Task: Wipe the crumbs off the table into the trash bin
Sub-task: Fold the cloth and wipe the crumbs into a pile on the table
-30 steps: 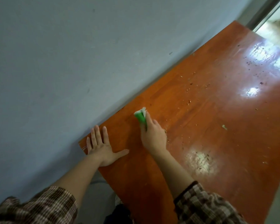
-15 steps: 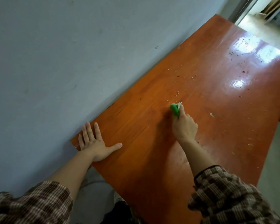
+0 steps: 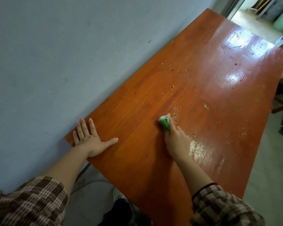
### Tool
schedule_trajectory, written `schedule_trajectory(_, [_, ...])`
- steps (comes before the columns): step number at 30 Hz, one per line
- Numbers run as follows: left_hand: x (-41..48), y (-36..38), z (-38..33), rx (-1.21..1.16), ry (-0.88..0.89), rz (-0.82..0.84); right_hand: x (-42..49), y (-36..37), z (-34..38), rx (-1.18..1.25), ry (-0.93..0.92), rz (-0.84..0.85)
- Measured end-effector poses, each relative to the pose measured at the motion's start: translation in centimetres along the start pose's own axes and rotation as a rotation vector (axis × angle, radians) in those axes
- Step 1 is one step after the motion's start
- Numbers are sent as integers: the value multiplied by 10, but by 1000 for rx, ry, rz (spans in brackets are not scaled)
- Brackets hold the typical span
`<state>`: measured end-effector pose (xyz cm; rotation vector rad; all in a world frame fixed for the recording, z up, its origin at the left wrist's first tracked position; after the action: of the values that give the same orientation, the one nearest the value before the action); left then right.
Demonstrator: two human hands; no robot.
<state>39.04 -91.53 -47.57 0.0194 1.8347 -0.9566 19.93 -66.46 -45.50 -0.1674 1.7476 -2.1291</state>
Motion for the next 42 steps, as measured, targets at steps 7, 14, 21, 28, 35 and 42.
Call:
schedule_trajectory(7, [2, -2, -1, 18, 8, -102, 0, -51, -45, 78, 149, -106])
schedule_trajectory(14, [-3, 3, -6, -21, 15, -283, -73, 7, 68, 147, -189, 26])
schedule_trajectory(21, [-45, 30, -49, -58, 150, -602, -57, 0, -25, 56, 29, 7])
schedule_trajectory(28, [-75, 85, -67, -93, 274, -470, -63, -32, -87, 556, 280, -18])
schedule_trajectory(35, [-106, 143, -67, -57, 209, -482, -143, -19, -51, 781, 115, 253])
schedule_trajectory(42, [-126, 180, -73, -66, 77, -490, -236, -10, -34, 430, -335, 279])
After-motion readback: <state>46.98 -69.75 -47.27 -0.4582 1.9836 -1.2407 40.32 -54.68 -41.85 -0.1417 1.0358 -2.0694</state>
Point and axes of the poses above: each hand's wrist, its own x-axis towards the middle knuckle, its own y-axis out of the palm, z = x × y, the point moved 10 cm from there along x, towards the middle knuckle, and after that the axes turned 2 degrees about z, right-handed, at the moved point
